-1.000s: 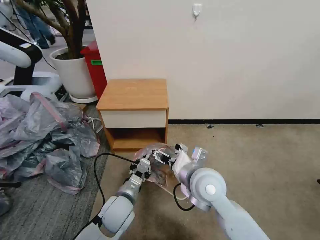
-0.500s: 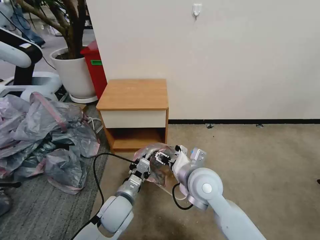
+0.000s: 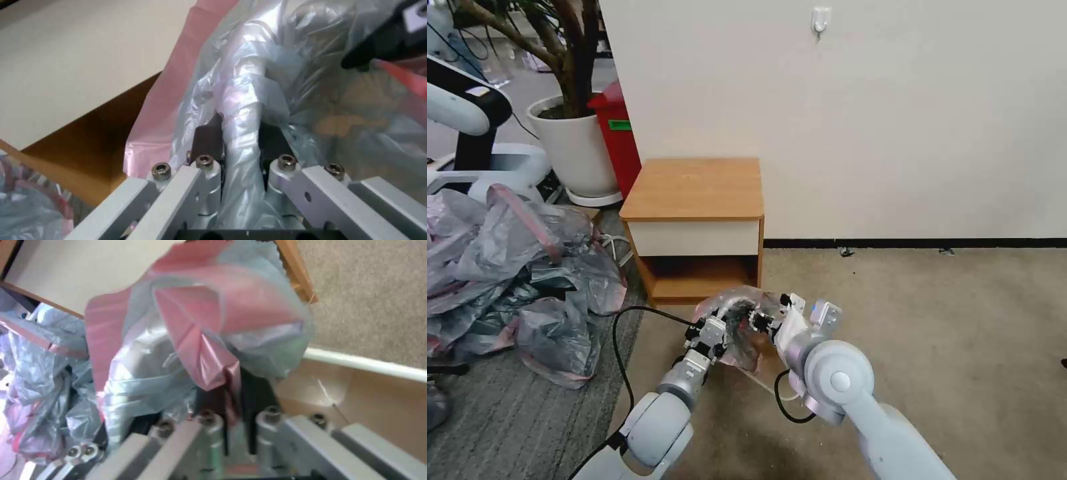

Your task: Pick up the garbage bag from the table and place it over the trash can.

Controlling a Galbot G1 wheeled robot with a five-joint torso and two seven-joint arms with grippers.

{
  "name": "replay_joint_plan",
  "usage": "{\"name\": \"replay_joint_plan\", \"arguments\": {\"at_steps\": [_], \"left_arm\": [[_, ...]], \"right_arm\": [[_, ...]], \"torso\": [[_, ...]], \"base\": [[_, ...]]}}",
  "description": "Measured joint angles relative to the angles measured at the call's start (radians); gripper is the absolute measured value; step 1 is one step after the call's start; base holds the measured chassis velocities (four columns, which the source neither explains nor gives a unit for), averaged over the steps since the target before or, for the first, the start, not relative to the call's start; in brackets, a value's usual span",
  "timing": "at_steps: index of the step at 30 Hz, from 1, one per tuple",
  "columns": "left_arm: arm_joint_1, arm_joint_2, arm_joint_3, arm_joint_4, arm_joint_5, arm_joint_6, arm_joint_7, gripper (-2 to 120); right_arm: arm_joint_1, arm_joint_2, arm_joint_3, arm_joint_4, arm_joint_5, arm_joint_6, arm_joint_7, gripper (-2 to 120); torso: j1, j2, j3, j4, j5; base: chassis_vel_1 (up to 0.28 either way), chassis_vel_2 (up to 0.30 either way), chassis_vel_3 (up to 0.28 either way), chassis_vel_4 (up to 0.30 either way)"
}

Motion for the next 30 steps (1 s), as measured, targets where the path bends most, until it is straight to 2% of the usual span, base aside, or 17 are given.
{"name": "replay_joint_plan", "arguments": {"at_steps": [1, 3, 18, 23, 24, 30], "left_arm": [[0.001, 0.000, -0.001, 0.000, 0.000, -0.001, 0.000, 9], [0.001, 0.001, -0.002, 0.000, -0.001, -0.002, 0.000, 9], [-0.001, 0.003, -0.013, 0.009, -0.053, -0.008, -0.004, 9], [0.004, 0.010, -0.025, 0.007, -0.101, -0.012, -0.005, 9], [0.008, 0.012, -0.036, 0.001, -0.140, -0.016, -0.005, 9], [0.013, 0.010, -0.074, -0.017, -0.224, -0.020, -0.006, 9]], "right_arm": [[-0.003, -0.003, 0.002, 0.001, -0.009, 0.001, -0.005, 3], [-0.007, -0.007, 0.004, 0.004, -0.015, 0.001, -0.008, 0], [-0.040, -0.063, 0.071, 0.062, -0.024, 0.007, -0.021, 0], [-0.047, -0.102, 0.109, 0.062, -0.024, 0.010, -0.033, 0], [-0.053, -0.130, 0.129, 0.062, -0.024, 0.009, -0.040, 0], [-0.071, -0.190, 0.171, 0.059, -0.021, 0.004, -0.059, 0]], "torso": [[0.000, 0.000, 0.000, 0.0000, 0.0000], [0.000, 0.000, 0.000, 0.0000, 0.0000], [0.000, 0.000, 0.000, 0.0000, 0.0001], [0.000, 0.000, 0.000, 0.0000, 0.0001], [0.000, 0.000, 0.000, 0.0000, 0.0001], [0.000, 0.000, 0.000, 0.0000, 0.0000]], "base": [[0.000, 0.000, 0.000, 0.000], [0.000, 0.000, 0.000, 0.000], [0.000, 0.000, 0.000, 0.000], [0.000, 0.000, 0.000, 0.000], [0.000, 0.000, 0.000, 0.000], [0.000, 0.000, 0.000, 0.000]]}}
